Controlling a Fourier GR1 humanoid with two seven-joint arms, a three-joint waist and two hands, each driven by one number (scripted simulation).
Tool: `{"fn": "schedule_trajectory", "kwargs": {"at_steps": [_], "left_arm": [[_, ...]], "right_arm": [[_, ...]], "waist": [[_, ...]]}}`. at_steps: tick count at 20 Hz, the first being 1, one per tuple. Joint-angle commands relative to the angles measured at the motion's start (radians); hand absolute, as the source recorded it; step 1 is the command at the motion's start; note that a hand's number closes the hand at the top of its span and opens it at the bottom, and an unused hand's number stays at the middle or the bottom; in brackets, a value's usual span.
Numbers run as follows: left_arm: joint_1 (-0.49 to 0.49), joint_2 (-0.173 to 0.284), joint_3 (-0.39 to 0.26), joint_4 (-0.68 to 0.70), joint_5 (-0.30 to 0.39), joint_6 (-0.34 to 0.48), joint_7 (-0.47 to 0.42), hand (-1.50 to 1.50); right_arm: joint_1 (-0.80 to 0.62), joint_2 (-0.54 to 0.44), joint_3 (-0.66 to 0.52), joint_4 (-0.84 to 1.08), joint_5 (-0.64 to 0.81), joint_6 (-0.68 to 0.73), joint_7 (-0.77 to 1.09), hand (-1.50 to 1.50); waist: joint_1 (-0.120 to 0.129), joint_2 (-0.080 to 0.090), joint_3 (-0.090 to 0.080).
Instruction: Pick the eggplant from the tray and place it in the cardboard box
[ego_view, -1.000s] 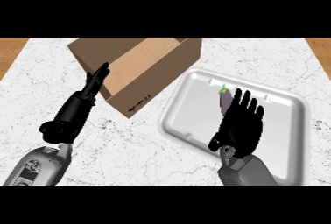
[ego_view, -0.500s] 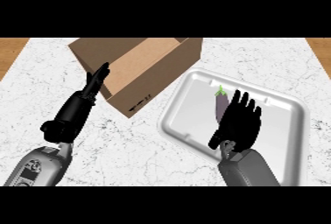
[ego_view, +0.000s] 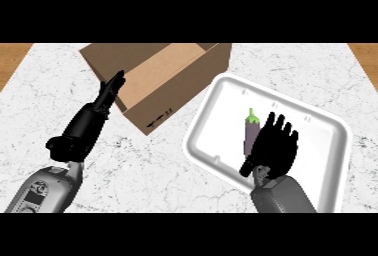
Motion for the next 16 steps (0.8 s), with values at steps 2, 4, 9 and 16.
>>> {"fn": "schedule_trajectory", "kwargs": {"at_steps": [2,4,9,16], "left_arm": [[0.063,-0.059,-0.070,0.083,-0.033,0.000,-0.021,0.00],[0.042,-0.028,-0.032,0.085,0.005,-0.041,0.012,0.00],[0.051,-0.057,-0.042,0.084,-0.016,-0.032,0.000,0.00],[0.072,-0.051,-0.022,0.033,-0.006,-0.049,0.024,0.00]], "right_arm": [[-0.004,0.011,-0.009,0.054,0.045,0.038,0.173,-1.50],[-0.009,0.011,-0.026,0.076,0.059,0.037,0.152,-1.50],[0.008,0.012,-0.029,0.023,0.012,0.072,0.158,1.50],[0.030,-0.002,-0.044,0.073,0.110,0.060,0.047,1.50]], "waist": [[-0.007,0.015,-0.010],[-0.005,0.014,-0.009],[-0.006,0.012,-0.010],[-0.001,0.011,-0.009]]}}
